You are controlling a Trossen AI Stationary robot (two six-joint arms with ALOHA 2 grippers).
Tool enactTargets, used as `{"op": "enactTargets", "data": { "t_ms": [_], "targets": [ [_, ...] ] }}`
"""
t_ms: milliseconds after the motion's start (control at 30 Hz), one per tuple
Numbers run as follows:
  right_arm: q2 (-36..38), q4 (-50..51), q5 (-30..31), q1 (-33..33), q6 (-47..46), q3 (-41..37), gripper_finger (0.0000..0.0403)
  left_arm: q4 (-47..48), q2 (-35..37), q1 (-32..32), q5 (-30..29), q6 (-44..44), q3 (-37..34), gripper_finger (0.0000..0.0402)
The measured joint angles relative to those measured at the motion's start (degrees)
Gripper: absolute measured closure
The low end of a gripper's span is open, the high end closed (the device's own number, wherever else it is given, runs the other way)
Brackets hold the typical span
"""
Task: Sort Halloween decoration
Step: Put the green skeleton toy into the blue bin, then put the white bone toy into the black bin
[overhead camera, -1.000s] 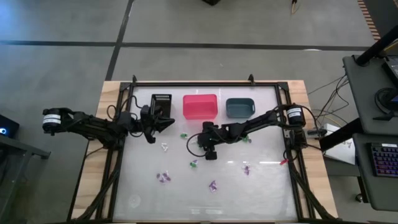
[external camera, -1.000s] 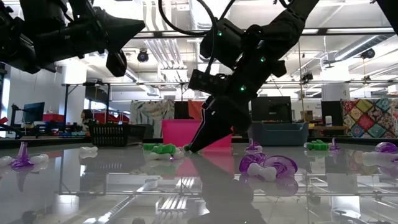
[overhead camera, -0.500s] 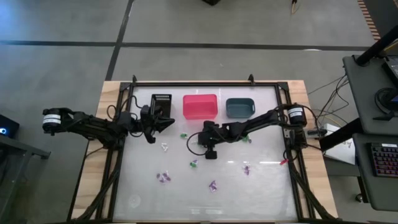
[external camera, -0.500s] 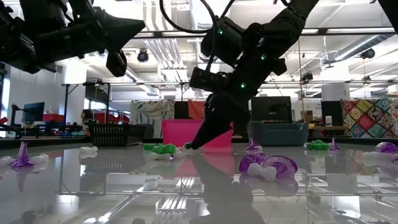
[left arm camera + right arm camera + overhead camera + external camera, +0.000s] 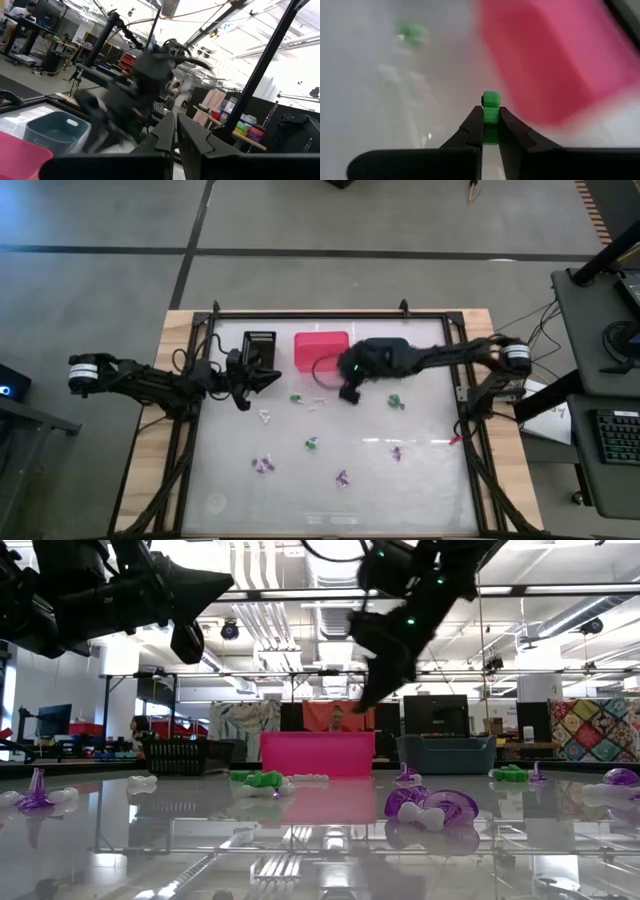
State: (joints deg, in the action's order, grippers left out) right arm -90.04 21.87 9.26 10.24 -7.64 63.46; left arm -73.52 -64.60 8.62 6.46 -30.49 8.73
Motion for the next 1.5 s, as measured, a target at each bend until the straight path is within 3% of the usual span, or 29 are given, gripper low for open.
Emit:
{"op": "enactTargets", "data": {
  "t_ms": [167,267,433,800,967,1133,1300,1400,1500],
  "targets": [
    [5.7,15.2,4.5,8.3,-15.1,-0.5,0.038,0.0,0.0,0.0,0.0,0.0,0.0,0.04],
    [7.3,17.7,4.4,11.9,-19.2,-2.5,0.038,-0.1,0.0,0.0,-0.1,0.2,0.0,0.04],
    [7.2,15.9,4.4,14.2,-19.6,-4.4,0.0364,-0.1,0.0,0.0,-0.6,0.2,0.0,0.04],
    [7.9,15.0,7.9,13.9,-18.9,-5.0,0.0274,0.4,0.0,0.0,-1.0,-0.6,0.0,0.04],
    [10.3,13.4,7.9,10.8,-18.9,-5.1,0.0258,7.0,0.0,0.0,0.1,-5.0,0.1,0.04],
    [11.8,10.7,7.8,6.4,-18.7,-5.1,0.026,25.4,0.0,-0.5,3.9,-11.7,4.0,0.04],
    [12.1,9.4,7.8,3.7,-18.4,-5.1,0.0266,58.5,0.0,-4.6,9.1,-10.0,13.6,0.0401],
    [12.0,9.2,7.8,3.0,-18.3,-5.1,0.0266,80.8,0.0,-7.4,6.3,-8.2,20.1,0.0401],
    [12.0,9.1,7.8,2.8,-18.3,-5.1,0.0264,97.2,0.0,-10.2,-1.0,-10.7,25.0,0.0401]
  ]
}}
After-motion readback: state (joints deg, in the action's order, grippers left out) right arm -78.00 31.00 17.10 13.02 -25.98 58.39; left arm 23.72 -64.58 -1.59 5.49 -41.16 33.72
